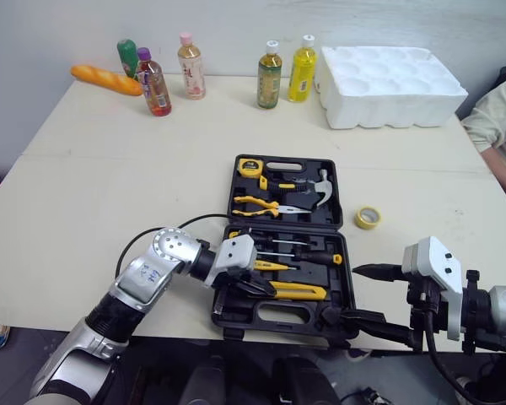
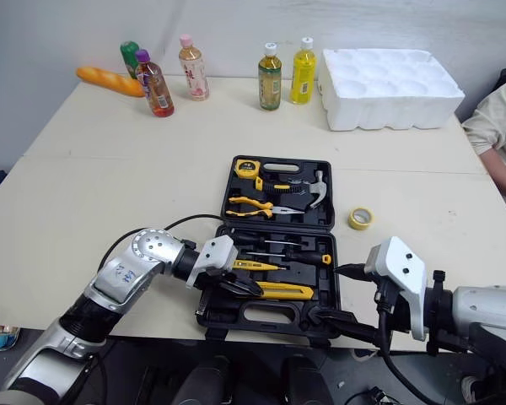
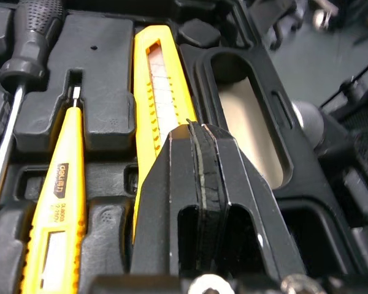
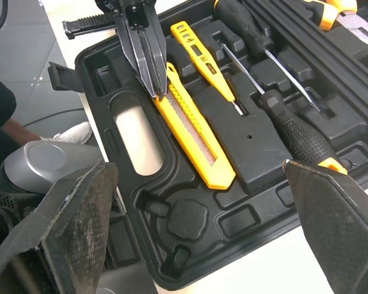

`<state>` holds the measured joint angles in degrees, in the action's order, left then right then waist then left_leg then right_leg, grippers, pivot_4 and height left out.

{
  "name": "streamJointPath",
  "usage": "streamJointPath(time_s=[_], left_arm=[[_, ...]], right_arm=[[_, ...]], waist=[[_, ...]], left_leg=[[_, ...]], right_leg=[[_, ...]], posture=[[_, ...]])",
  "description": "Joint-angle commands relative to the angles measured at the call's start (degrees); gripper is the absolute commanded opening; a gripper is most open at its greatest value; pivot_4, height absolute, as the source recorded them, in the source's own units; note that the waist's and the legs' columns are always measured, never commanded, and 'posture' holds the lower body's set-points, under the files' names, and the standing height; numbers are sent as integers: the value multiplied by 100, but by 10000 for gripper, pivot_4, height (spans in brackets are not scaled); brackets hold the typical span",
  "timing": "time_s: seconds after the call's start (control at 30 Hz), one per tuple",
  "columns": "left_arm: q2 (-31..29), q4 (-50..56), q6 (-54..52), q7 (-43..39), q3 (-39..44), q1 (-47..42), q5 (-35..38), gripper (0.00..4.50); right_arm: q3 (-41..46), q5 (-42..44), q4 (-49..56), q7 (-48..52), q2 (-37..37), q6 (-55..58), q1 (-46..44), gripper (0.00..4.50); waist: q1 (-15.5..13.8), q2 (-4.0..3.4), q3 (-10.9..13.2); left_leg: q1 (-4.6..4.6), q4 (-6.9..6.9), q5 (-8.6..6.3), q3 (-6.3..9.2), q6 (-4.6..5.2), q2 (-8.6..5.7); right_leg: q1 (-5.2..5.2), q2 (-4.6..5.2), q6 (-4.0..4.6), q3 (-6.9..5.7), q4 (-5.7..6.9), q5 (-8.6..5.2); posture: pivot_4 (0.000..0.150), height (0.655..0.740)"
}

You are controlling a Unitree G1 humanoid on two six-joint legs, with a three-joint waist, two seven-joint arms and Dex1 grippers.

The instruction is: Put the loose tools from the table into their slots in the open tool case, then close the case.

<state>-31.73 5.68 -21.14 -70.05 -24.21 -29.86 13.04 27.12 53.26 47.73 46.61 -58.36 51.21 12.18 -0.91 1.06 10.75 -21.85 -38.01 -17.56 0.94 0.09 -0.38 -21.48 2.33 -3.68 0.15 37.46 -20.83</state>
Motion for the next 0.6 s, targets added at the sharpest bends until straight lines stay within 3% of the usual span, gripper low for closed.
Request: streamJointPath(time_s=[0.03,0.2,0.6], left_arm=[[-234,-266,88,57,-449,142,-670,342],[-299,-254,210,176,-595,261,-899,342],[-178,-210,227,413,-558,306,-893,342]], right_arm=[[-16,53,98,-19,-51,-16,5,45000],[-14,35,131,-15,-50,-12,75,45000],[-58,-12,99,-6,-86,-33,63,45000]], waist=[[-2,1,-3],[29,-6,-14],[27,-40,-78]], left_leg=[[5,0,-1,0,2,0],[81,27,-5,-2,6,1],[84,37,-6,1,7,2]], right_leg=[[4,0,0,1,0,0],[79,0,1,4,-24,-1],[88,3,0,1,-46,0]], posture=[[1500,7400],[1500,7400],[1500,7400]])
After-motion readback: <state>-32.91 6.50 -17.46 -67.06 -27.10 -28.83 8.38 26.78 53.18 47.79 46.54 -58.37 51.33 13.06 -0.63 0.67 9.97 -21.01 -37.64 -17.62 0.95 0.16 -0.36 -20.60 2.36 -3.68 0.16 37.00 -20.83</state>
